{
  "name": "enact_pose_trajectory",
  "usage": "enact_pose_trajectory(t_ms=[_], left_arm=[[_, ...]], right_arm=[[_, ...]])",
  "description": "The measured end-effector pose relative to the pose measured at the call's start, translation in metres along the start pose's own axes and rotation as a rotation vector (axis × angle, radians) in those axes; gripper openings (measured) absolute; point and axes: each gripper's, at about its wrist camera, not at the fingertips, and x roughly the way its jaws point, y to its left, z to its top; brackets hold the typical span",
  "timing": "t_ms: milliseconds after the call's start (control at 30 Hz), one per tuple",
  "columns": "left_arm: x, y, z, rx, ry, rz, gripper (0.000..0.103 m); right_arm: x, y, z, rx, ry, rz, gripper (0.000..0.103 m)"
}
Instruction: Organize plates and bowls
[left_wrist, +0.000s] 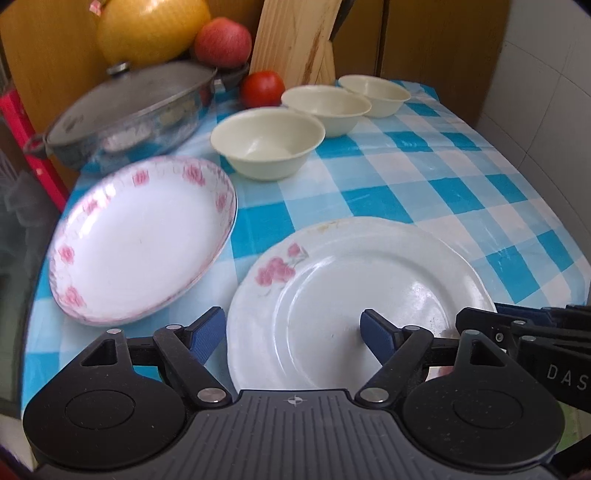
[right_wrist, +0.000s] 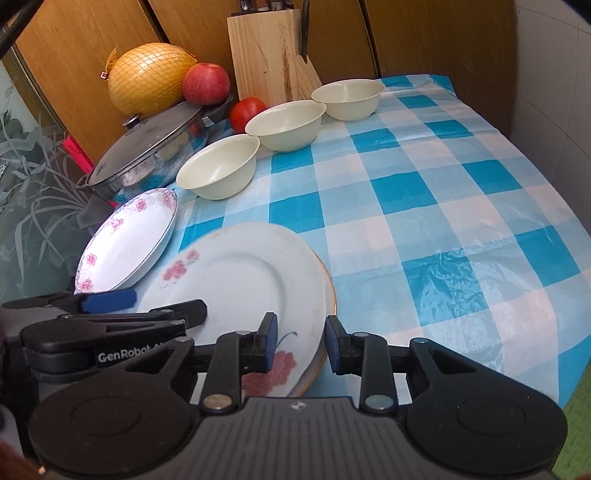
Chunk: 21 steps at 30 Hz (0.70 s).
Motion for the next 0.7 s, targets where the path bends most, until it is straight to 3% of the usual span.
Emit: enact_pose_trajectory(t_ms=[67,200,433,700], left_arm=[[-0.003,-0.003,0.001,0.017,-0.027,0.024,0.088],[-0.001,0.011,0.005,-0.041,-0.013,0.004,0.088],[-0.007,0.051,0.01,-0.162,-0.03,0.02,0.088],[-0.016,0.09,0.016,-0.256,-0.067,0.075,0.091]], right_arm=[[-0.001,0.001,0.002,-0.024,-0.03,-0.039,0.028],[-0.008,0.003,0.005,-0.069,-0.104,-0.102,0.029],[0.0,-0.001,0.011,-0.028,-0.076,-0.075,0.029],[0.009,0.031,0.036,-0.059,-0.099,-0.003,0.029]])
